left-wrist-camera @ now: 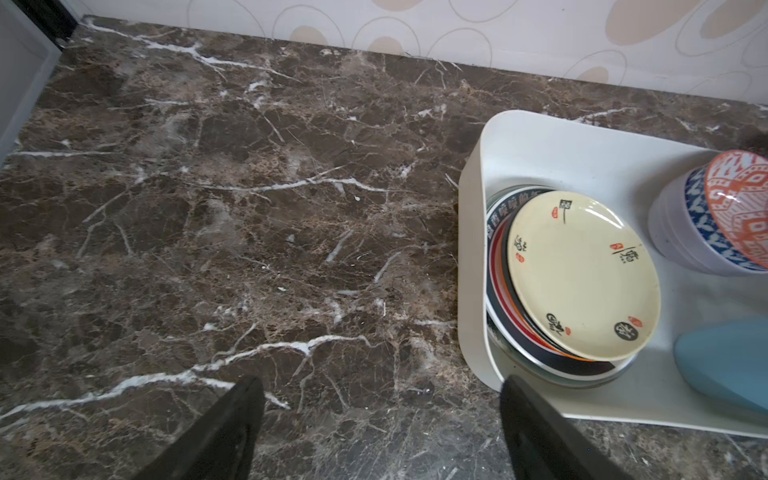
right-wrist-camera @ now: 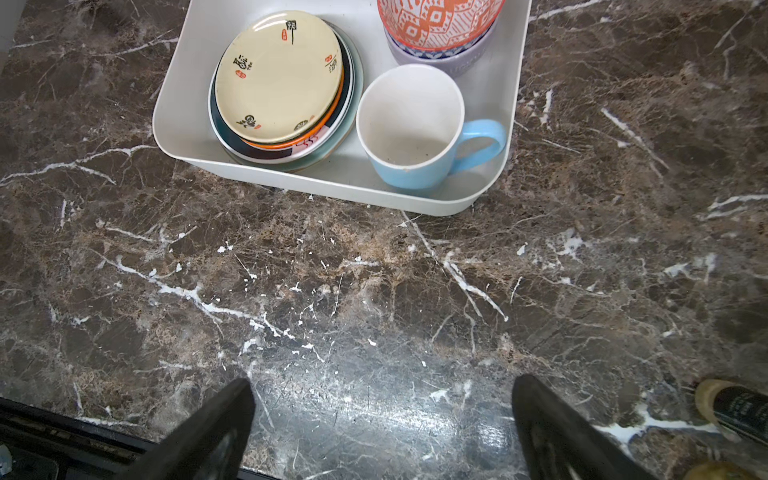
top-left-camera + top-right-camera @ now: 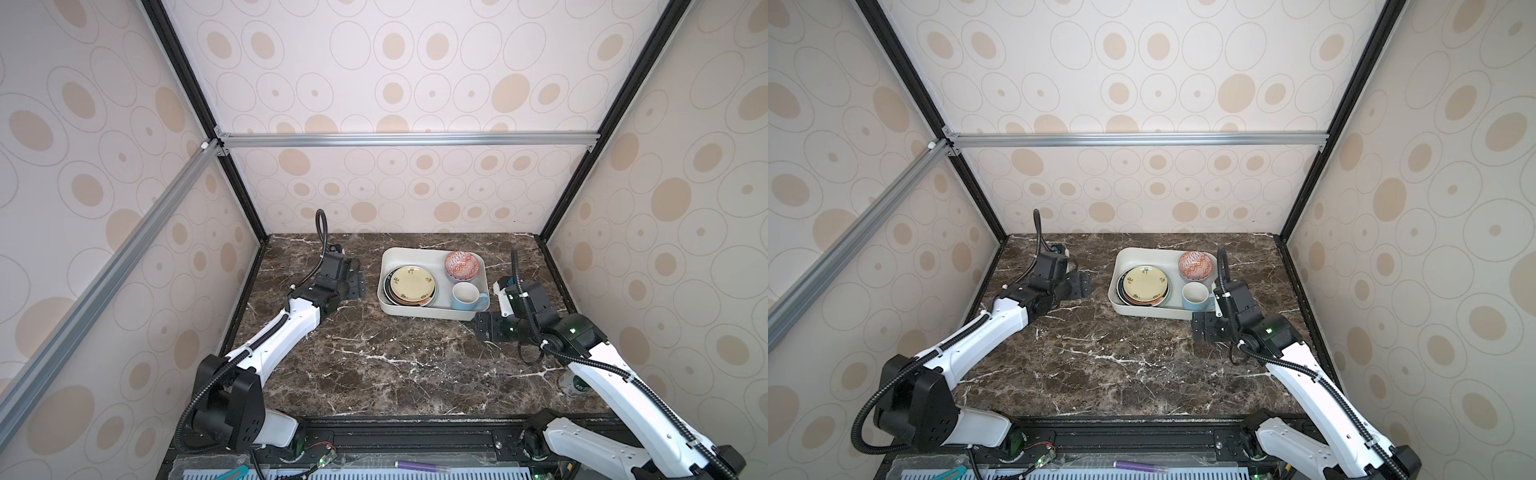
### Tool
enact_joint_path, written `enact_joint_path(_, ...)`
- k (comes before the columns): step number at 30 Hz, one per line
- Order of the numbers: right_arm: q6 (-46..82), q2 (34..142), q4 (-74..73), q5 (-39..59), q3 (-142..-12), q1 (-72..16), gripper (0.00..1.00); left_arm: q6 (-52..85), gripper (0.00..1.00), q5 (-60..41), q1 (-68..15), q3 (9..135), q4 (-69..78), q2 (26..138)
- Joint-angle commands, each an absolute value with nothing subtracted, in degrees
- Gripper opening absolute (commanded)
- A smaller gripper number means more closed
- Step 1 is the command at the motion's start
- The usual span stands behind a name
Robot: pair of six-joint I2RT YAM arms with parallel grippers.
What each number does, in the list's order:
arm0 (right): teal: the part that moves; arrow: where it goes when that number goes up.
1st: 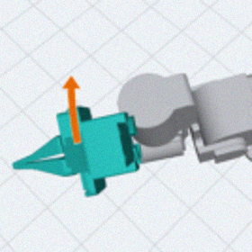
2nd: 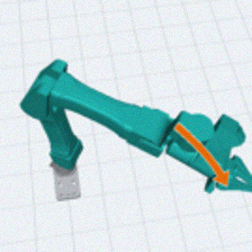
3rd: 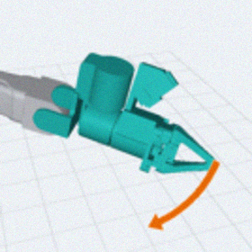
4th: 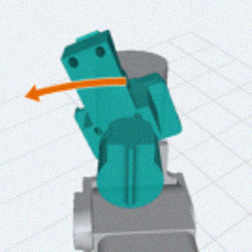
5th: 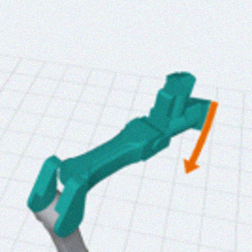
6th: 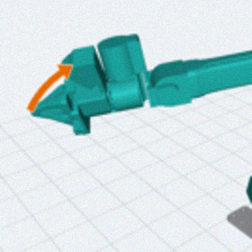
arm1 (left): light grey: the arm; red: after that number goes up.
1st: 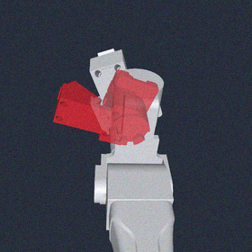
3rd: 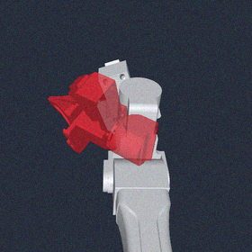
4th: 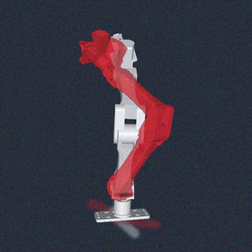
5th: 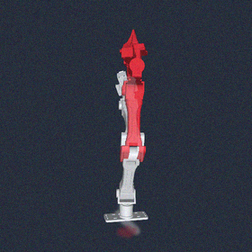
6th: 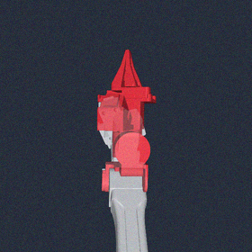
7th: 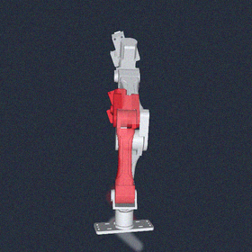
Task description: Place the mixed dishes into the plastic bin
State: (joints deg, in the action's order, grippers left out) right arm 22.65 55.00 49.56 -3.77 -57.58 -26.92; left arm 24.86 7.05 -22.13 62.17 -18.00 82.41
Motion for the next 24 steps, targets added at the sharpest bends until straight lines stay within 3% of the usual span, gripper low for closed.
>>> enact_joint_path(1,24.17,52.78,51.38,-3.31,-55.99,-26.72,1.00,23.79,0.63,4.23,-22.20,65.57,-17.13,87.19)
enact_joint_path(3,24.09,52.39,52.22,-4.19,-55.73,-26.68,1.00,23.96,0.58,3.11,-22.32,67.92,-17.61,90.76)
enact_joint_path(13,22.94,54.54,51.87,-5.77,-55.50,-26.60,1.00,24.39,0.60,0.99,-24.43,79.20,-17.71,104.30)
enact_joint_path(24,22.24,58.00,49.35,-5.71,-55.20,-25.58,1.00,23.22,0.60,5.10,-26.59,86.29,-21.40,113.29)
